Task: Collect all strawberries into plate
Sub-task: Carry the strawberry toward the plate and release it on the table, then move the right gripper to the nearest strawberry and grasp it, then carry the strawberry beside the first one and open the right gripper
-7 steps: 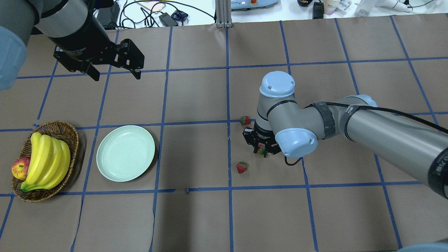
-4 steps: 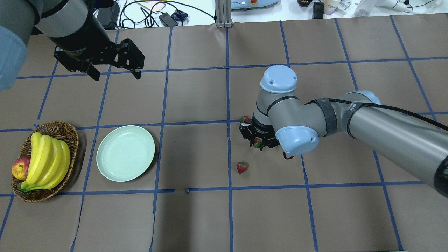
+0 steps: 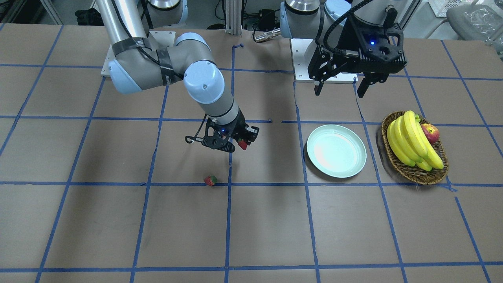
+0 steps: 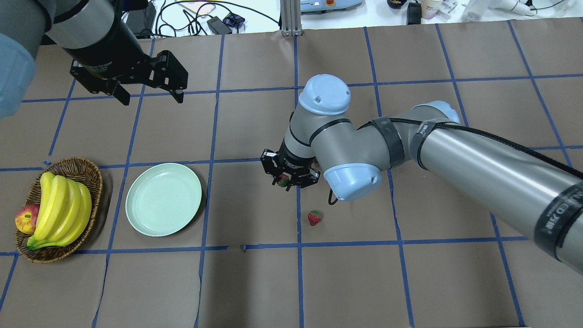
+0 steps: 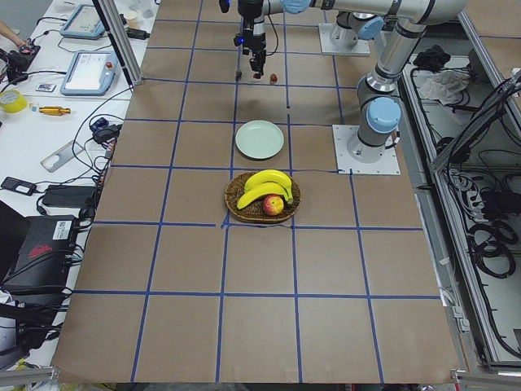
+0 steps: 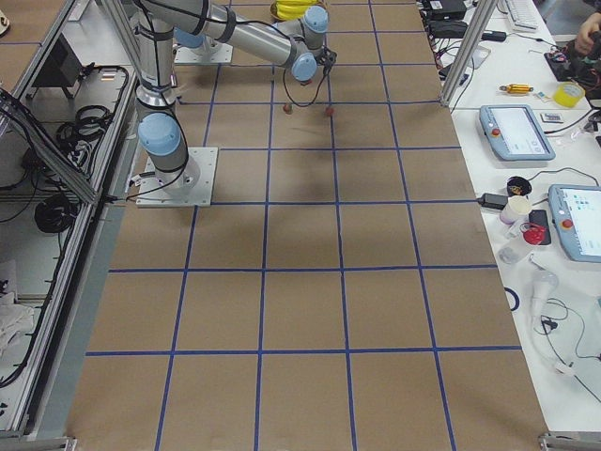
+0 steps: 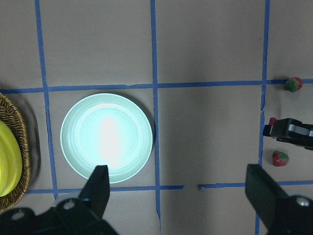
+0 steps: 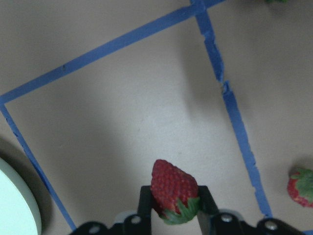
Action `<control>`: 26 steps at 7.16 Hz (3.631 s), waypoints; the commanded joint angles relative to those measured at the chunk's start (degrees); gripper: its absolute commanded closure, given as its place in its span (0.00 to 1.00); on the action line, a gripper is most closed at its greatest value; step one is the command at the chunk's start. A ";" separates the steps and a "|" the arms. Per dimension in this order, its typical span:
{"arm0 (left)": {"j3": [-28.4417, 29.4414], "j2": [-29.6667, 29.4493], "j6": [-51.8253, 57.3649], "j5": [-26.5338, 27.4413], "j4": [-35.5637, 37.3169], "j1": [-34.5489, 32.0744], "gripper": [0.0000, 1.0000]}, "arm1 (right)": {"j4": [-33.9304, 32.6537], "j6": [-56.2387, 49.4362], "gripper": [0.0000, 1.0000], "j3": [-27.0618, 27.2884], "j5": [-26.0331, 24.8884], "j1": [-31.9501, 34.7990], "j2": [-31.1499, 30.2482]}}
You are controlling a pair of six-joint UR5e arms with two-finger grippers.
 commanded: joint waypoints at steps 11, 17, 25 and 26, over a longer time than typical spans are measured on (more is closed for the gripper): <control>0.00 0.17 0.44 0.67 0.07 0.15 0.00 | 14.37 13.44 0.01 5.56 -7.90 -2.45 -3.39; -0.44 0.17 0.44 0.06 0.24 0.06 0.00 | 9.89 13.29 0.48 7.60 -7.98 -2.45 0.30; -0.70 0.26 0.44 -0.03 0.33 0.15 0.00 | 5.06 13.82 1.00 1.02 6.02 -1.75 0.12; -0.70 0.26 0.44 -0.03 0.33 0.15 0.00 | 3.92 13.64 1.00 1.01 7.73 -1.75 1.96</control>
